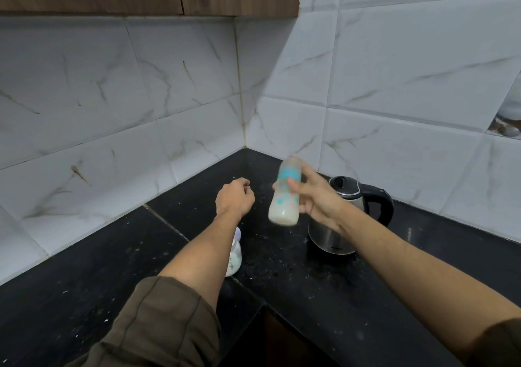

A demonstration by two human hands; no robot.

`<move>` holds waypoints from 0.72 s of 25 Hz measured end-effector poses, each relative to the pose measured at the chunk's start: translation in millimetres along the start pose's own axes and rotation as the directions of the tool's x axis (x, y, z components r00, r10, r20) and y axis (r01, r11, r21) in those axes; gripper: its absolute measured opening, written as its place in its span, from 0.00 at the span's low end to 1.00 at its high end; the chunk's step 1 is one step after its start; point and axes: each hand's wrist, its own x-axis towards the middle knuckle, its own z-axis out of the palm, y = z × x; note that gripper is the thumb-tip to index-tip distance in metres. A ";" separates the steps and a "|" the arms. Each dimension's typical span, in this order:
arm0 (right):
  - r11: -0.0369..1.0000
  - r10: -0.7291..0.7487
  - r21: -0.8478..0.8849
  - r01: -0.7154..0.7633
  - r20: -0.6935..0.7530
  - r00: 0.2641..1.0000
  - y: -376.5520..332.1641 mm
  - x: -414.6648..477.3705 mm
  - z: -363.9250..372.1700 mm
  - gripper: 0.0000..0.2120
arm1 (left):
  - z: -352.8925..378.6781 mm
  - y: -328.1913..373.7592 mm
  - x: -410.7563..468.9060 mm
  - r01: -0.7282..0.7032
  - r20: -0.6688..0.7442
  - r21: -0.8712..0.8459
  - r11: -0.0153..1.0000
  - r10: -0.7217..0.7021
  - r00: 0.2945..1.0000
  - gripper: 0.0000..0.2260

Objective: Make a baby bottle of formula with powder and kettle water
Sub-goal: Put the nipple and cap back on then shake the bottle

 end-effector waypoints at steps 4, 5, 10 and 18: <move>0.984 0.114 0.165 -0.062 -0.332 0.936 -6.7 14.6 0.2 0.22 | 2.2 0.2 1.5 0.005 0.013 -0.015 1.000 -0.005 1.000 0.15; 0.979 0.196 0.113 -0.172 -0.270 0.943 -4.8 12.5 2.2 0.22 | 3.2 0.6 1.3 0.010 0.018 -0.015 1.000 -0.009 1.000 0.15; 0.939 0.344 0.055 -0.340 -0.171 0.923 -1.4 7.4 3.6 0.20 | 2.1 0.3 0.9 0.011 0.007 0.000 1.000 -0.011 1.000 0.16; 0.930 0.360 -0.077 -0.359 0.005 0.933 6.9 5.7 2.3 0.23 | 0.2 0.4 -1.0 0.009 0.002 0.012 1.000 -0.009 1.000 0.16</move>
